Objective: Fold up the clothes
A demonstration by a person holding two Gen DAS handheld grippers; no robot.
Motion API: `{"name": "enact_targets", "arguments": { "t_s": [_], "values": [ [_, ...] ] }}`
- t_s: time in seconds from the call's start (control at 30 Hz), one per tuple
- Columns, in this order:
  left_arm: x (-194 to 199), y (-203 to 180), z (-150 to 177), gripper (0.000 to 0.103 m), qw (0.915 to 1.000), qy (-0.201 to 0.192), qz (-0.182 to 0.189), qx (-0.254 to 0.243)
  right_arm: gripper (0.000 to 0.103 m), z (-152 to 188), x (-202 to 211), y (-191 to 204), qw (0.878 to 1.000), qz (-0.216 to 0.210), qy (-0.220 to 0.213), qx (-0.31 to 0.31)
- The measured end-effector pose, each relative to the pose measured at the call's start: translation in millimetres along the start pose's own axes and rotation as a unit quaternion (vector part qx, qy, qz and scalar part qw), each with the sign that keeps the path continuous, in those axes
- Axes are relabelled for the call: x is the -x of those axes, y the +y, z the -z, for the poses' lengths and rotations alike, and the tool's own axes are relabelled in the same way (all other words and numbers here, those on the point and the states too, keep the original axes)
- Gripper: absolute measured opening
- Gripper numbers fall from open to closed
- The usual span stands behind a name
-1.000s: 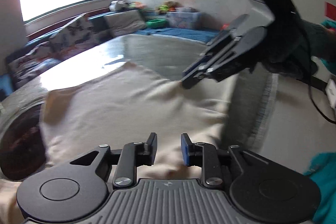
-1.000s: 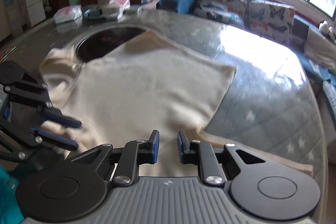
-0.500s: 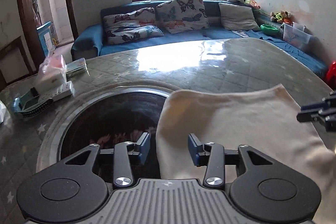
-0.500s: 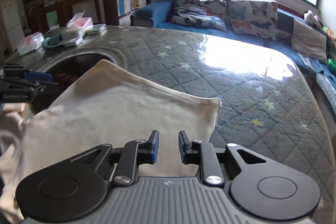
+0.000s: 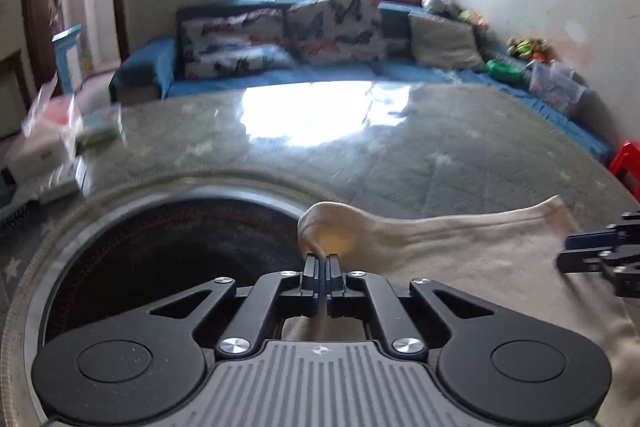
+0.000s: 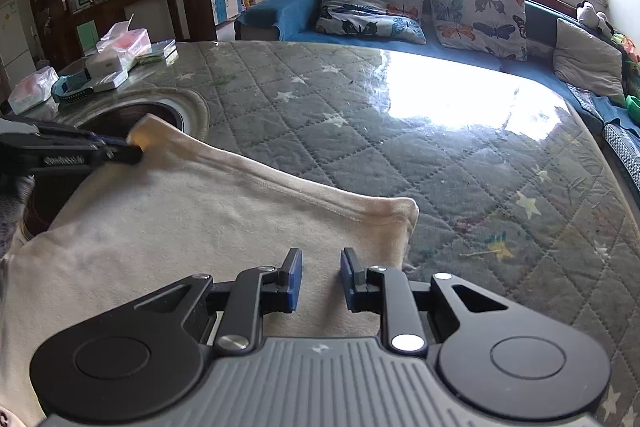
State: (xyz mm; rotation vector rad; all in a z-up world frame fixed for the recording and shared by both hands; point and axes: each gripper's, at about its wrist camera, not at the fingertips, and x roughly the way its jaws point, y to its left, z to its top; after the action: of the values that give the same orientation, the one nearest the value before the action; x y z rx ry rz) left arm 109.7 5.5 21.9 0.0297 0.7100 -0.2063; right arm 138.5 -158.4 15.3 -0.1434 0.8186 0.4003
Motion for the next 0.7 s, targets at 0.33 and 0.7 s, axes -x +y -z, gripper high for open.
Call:
{"name": "enact_targets", "arguments": {
  "t_s": [0.33, 0.7],
  "values": [
    [41, -55, 24, 0.023, 0.9889, -0.036, 0.065, -0.129, 0.025, 0, -1, 2, 1.000, 0.001, -0.002, 0.007],
    [0, -27, 16, 0.026, 0.9846, -0.007, -0.139, -0.106, 0.030, -2, -2, 1, 1.000, 0.002, -0.004, 0.007]
  ]
}}
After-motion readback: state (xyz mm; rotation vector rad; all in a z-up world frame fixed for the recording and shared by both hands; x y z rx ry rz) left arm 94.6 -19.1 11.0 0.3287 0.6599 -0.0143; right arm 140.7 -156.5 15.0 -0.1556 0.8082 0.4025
